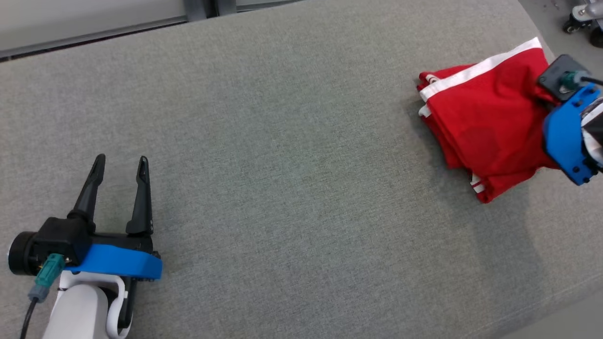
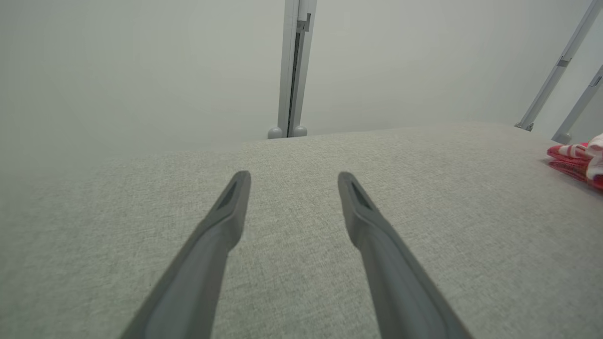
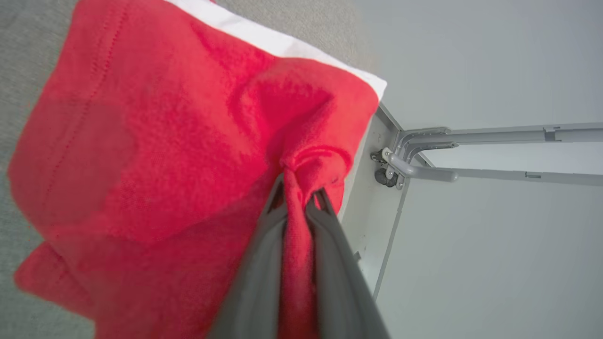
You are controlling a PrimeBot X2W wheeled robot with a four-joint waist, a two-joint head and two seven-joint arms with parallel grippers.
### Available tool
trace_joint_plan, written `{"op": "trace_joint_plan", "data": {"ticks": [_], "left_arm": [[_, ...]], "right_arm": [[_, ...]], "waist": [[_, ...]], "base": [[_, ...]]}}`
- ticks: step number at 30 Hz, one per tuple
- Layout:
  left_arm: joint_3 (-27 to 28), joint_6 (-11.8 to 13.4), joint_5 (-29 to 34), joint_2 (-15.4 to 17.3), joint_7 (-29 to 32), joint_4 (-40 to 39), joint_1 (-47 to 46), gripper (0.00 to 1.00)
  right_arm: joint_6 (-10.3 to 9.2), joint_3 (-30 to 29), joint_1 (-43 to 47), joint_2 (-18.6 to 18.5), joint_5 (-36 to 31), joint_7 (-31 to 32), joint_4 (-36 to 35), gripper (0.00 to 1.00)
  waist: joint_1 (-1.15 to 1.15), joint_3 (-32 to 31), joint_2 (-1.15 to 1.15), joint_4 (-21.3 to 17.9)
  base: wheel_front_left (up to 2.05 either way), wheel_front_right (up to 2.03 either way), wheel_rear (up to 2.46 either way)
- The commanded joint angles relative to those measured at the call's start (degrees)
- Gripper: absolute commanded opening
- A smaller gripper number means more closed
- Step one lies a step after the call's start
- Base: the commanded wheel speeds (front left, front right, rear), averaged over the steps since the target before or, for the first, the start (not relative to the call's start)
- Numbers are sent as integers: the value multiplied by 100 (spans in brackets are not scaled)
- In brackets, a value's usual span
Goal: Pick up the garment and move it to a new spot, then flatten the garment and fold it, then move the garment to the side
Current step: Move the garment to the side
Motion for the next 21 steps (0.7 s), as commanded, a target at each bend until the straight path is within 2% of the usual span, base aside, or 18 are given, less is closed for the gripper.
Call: {"op": "trace_joint_plan", "data": {"ticks": [1,11,12,13,16,21], "left_arm": [[11,-35,26,81,26,-59,-108,100],[-15,-6,62,381,358,-510,-176,100],[-20,-6,53,393,385,-529,-172,100],[-31,-6,42,401,400,-549,-162,100],[-67,-6,4,394,420,-549,-102,100],[-152,58,-47,246,299,-426,55,100]], "right_arm": [[-2,-74,-62,-34,-33,-159,147,0],[-2,-1338,341,615,-389,-1511,1927,0],[-2,-1454,342,687,-515,-1642,2052,45],[-2,-1569,336,752,-637,-1770,2162,100],[-2,-1944,353,930,-1054,-2177,2455,100],[-1,-2563,582,1254,-1423,-2361,2875,100]], "waist": [[0,100,0,17],[0,475,0,-39],[0,468,0,-32],[0,456,0,-25],[0,355,0,15],[0,-42,0,168]], "base": [[0,0,0],[0,0,0],[0,0,0],[0,0,0],[0,0,0],[0,0,0]]}}
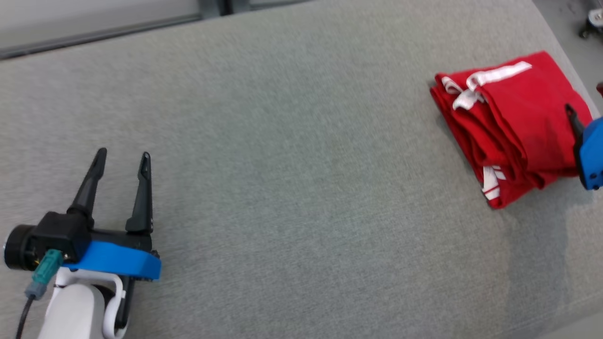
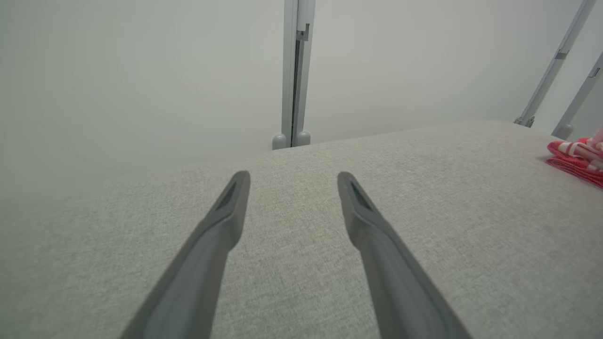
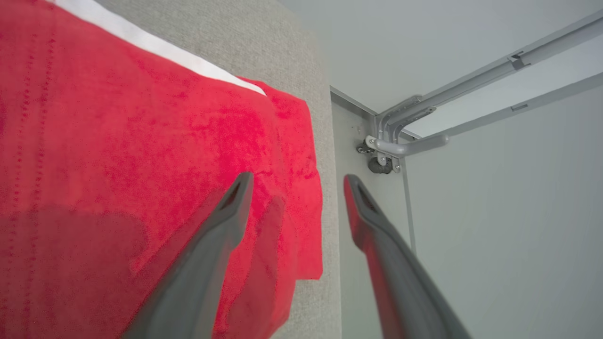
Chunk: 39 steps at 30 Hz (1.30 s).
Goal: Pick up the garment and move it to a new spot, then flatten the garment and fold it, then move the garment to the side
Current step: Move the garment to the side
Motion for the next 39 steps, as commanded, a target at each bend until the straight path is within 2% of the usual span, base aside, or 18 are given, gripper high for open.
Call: {"op": "trace_joint_plan", "data": {"ticks": [1,6,12,18,24,33,39], "left_arm": [[-32,36,-37,-41,-58,51,85,100],[-45,94,-164,-275,-263,373,302,100],[6,169,-267,-526,-435,684,638,100],[163,258,-270,-707,-476,752,950,100],[273,242,-243,-863,-478,749,1256,100],[450,139,-210,-976,-478,723,1502,100],[495,96,-165,-1007,-479,802,1520,100]], "right_arm": [[-1,-174,138,84,-4,-80,39,100],[-1,-1016,858,451,312,-706,-216,100],[-1,-1770,2254,1066,813,-1536,-1518,100],[-1,-2185,3628,1714,699,-1526,-3013,100],[0,-2325,4405,2236,385,-1249,-3819,100],[0,-2502,4680,2652,62,-1073,-4077,100],[0,-2556,4661,2708,-74,-1137,-3989,100]], "waist": [[-1,-152,0,26],[-1,-787,0,306],[-1,-1445,0,685],[-1,-1815,0,1016],[-1,-2126,0,1268],[-1,-2213,0,1437],[-1,-2219,0,1463]], "base": [[0,0,0],[0,0,0],[0,0,0],[0,0,0],[0,0,0],[0,0,0],[0,0,0]]}}
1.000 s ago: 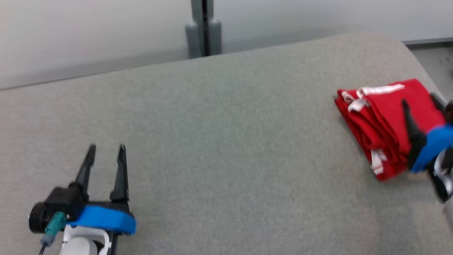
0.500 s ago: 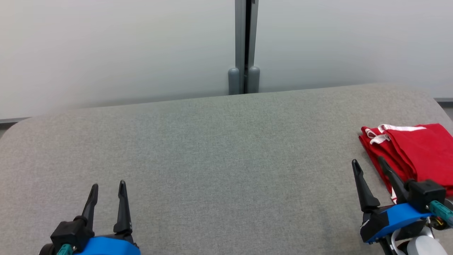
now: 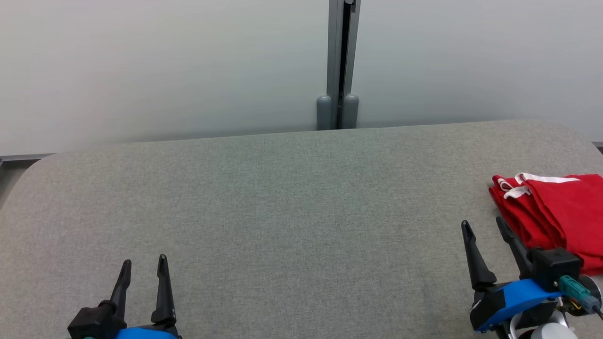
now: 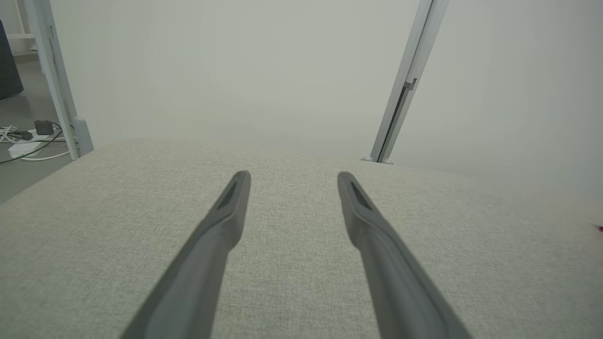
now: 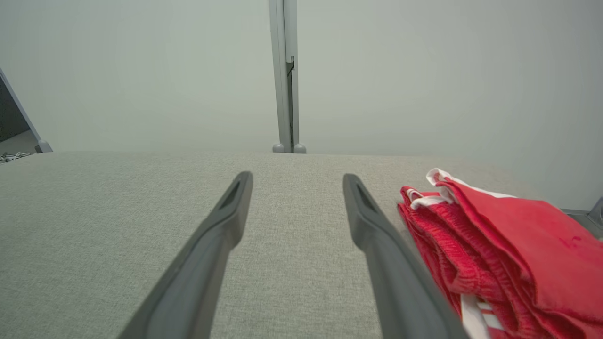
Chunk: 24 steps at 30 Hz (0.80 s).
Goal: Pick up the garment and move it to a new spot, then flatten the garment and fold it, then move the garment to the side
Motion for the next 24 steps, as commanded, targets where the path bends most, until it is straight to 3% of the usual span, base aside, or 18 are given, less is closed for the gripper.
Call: {"op": "trace_joint_plan", "data": {"ticks": [1,24], "left_arm": [[41,-27,34,-11,-23,49,15,100],[50,-126,64,-4,-24,255,-118,100]], "right_arm": [[1,-37,83,40,-73,-41,56,100],[1,57,-68,135,-169,-259,425,100]], "waist": [[0,1,0,2],[0,30,0,-115]], "base": [[0,0,0],[0,0,0]]}}
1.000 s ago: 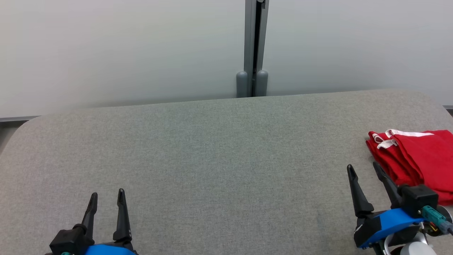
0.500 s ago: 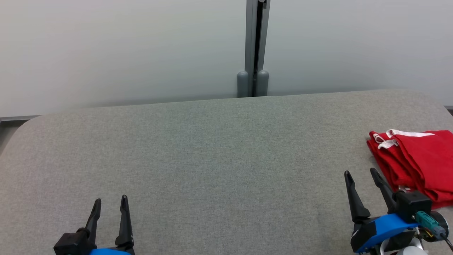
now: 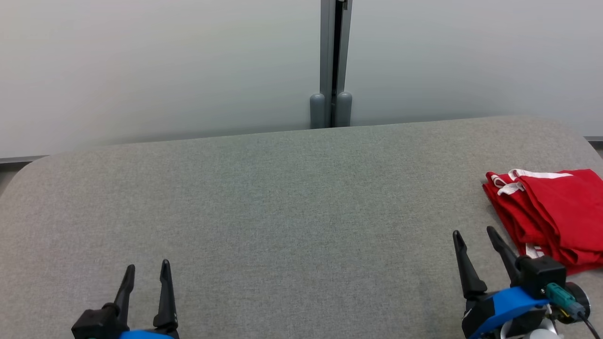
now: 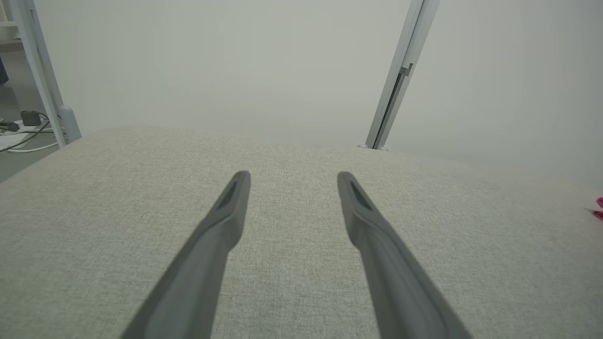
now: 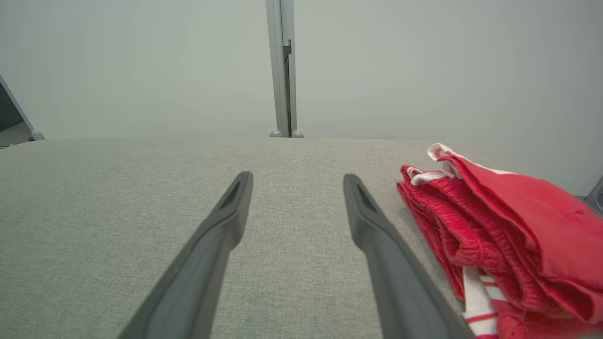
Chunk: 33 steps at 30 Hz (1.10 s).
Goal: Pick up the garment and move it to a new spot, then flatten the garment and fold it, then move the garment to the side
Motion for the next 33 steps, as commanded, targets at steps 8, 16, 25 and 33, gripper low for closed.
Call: {"op": "trace_joint_plan", "data": {"ticks": [8,16,25,33], "left_arm": [[-59,0,-48,-57,47,342,165,0],[29,-5,-853,-76,279,285,53,0],[101,-10,-1726,-91,509,177,-61,0],[166,-15,-2429,-104,698,96,-154,0]], "right_arm": [[0,2,171,26,32,19,373,0],[0,-87,137,54,923,214,318,0],[0,-146,116,81,1891,393,202,0],[0,-202,88,102,2671,545,117,0]], "waist": [[1,2,0,-2],[1,6,0,13],[1,11,0,32],[1,16,0,48]], "base": [[0,0,0],[0,0,0],[0,0,0],[0,0,0]]}}
